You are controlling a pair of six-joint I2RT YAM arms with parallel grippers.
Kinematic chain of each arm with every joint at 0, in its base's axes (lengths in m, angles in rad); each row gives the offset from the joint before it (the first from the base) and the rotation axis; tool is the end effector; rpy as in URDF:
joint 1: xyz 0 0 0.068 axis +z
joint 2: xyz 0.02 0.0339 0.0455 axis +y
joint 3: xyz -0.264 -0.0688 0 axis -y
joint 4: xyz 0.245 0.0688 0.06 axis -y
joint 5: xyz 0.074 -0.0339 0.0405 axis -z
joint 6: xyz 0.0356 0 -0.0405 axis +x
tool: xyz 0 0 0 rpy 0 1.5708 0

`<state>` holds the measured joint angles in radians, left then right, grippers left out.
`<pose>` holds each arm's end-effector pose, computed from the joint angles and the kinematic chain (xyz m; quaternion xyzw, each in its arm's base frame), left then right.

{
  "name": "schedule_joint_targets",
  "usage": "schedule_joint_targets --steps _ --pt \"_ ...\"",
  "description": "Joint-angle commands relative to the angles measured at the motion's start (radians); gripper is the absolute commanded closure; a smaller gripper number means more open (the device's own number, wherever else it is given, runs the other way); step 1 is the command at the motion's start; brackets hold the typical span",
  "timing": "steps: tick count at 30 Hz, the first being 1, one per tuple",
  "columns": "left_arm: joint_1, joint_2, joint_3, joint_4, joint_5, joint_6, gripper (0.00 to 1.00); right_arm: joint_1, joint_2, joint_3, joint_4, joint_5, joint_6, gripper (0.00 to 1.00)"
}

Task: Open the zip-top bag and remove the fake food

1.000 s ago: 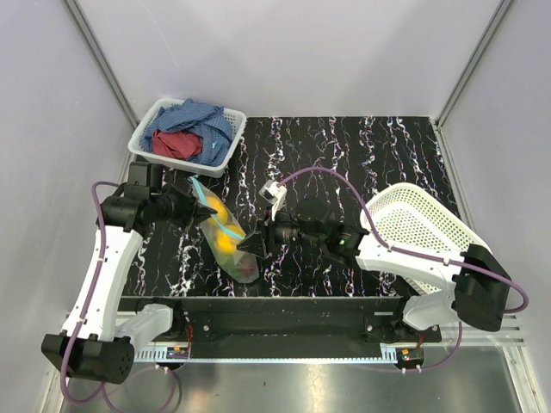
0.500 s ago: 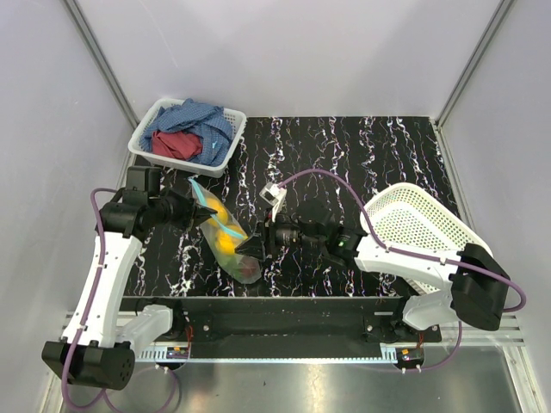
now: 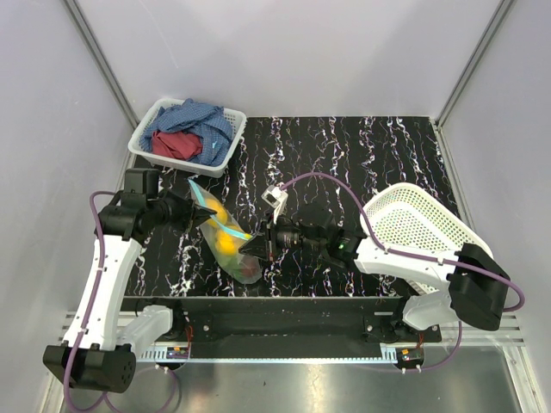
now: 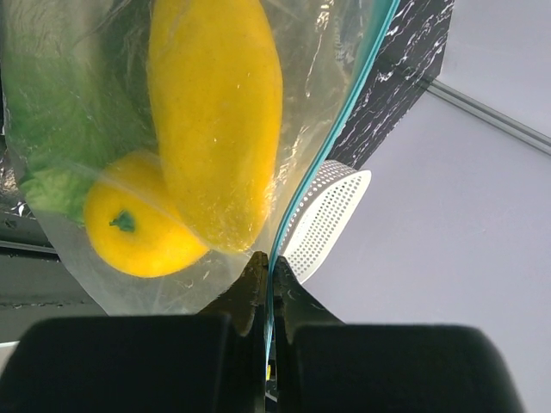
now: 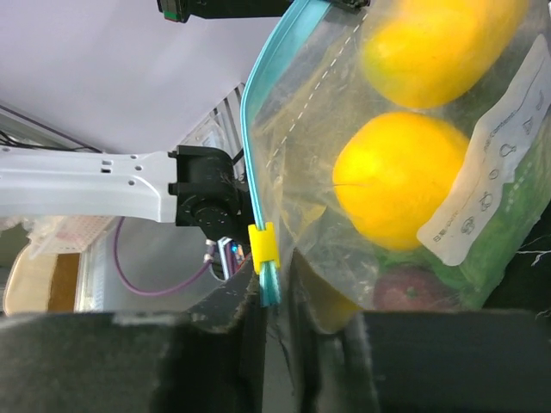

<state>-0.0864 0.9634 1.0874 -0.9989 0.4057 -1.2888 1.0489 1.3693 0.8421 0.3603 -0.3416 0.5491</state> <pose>0.1716 -0.0290 0.3382 -0.4642 0.7982 -0.3583 0.1379 0.1468 0.2791 0.2829 -0.2924 0.7020 0.5465 0.3508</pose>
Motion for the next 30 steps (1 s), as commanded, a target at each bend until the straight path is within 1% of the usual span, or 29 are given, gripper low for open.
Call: schedule_joint_targets --steps 1,2,4,5,6,8,9,11,12,13,14,15,16,18,19,20,21,22,23,25,27,30 --pt "0.008 -0.035 -0.001 0.049 0.071 -0.001 1.0 0.008 -0.013 0.014 0.048 0.027 0.012 0.96" --pt "0.008 -0.038 0.0 0.048 0.07 0.009 0.97 0.007 -0.018 0.02 0.023 0.032 0.008 1.0" --pt "0.008 -0.049 0.006 0.048 0.059 0.071 0.83 0.008 -0.022 0.034 -0.006 0.039 0.005 1.0" --pt "0.008 -0.055 0.009 0.048 0.056 0.104 0.72 0.008 -0.032 0.034 -0.026 0.038 -0.004 1.0" --pt "0.008 -0.063 0.019 0.048 0.05 0.177 0.66 0.007 -0.038 0.035 -0.035 0.032 -0.008 1.0" --pt "0.008 -0.09 0.029 0.046 0.041 0.271 0.55 0.007 -0.052 0.043 -0.063 0.003 -0.027 1.0" --pt "0.008 -0.104 0.045 0.046 0.033 0.36 0.47 0.008 -0.052 0.051 -0.087 -0.003 -0.038 1.0" --pt "0.007 -0.143 0.063 0.049 0.019 0.44 0.38 0.007 -0.052 0.092 -0.17 -0.017 -0.075 1.0" --pt "0.007 -0.155 0.066 0.086 0.042 0.523 0.36 0.008 -0.05 0.104 -0.194 -0.022 -0.089 1.0" --pt "0.002 -0.167 0.06 0.123 0.082 0.561 0.36 0.007 -0.049 0.127 -0.217 -0.03 -0.103 1.0" --pt "-0.009 -0.186 0.054 0.164 0.155 0.592 0.36 0.005 -0.046 0.136 -0.259 -0.051 -0.132 1.0" --pt "-0.03 -0.196 0.046 0.236 0.171 0.627 0.35 0.0 -0.042 0.147 -0.276 -0.072 -0.144 1.0" --pt "-0.086 -0.199 0.042 0.256 0.173 0.644 0.35 -0.012 -0.038 0.167 -0.294 -0.101 -0.152 1.0" --pt "-0.157 -0.184 0.046 0.273 0.153 0.71 0.35 -0.027 -0.021 0.192 -0.352 -0.186 -0.179 1.0" --pt "-0.235 -0.177 0.058 0.273 0.137 0.735 0.35 -0.045 -0.015 0.218 -0.38 -0.212 -0.187 1.0" --pt "-0.272 -0.169 0.063 0.273 0.107 0.759 0.36 -0.059 -0.001 0.23 -0.426 -0.274 -0.196 1.0" --pt "-0.304 -0.164 0.069 0.272 0.099 0.82 0.36 -0.07 0.005 0.239 -0.444 -0.31 -0.201 1.0" --pt "-0.343 -0.166 0.071 0.273 0.104 0.848 0.35 -0.079 0.01 0.259 -0.463 -0.338 -0.209 1.0" --pt "-0.352 -0.169 0.069 0.278 0.128 0.876 0.35 -0.101 0.013 0.265 -0.493 -0.393 -0.215 1.0" --pt "-0.365 -0.164 0.063 0.29 0.172 0.96 0.34 -0.122 0.013 0.276 -0.514 -0.447 -0.218 1.0" --pt "-0.365 -0.135 0.057 0.307 0.27 1.038 0.34 -0.144 0.016 0.29 -0.544 -0.513 -0.221 1.0" --pt "-0.365 -0.091 0.057 0.307 0.375 1.115 0.37 -0.156 0.028 0.31 -0.587 -0.566 -0.233 1.0"
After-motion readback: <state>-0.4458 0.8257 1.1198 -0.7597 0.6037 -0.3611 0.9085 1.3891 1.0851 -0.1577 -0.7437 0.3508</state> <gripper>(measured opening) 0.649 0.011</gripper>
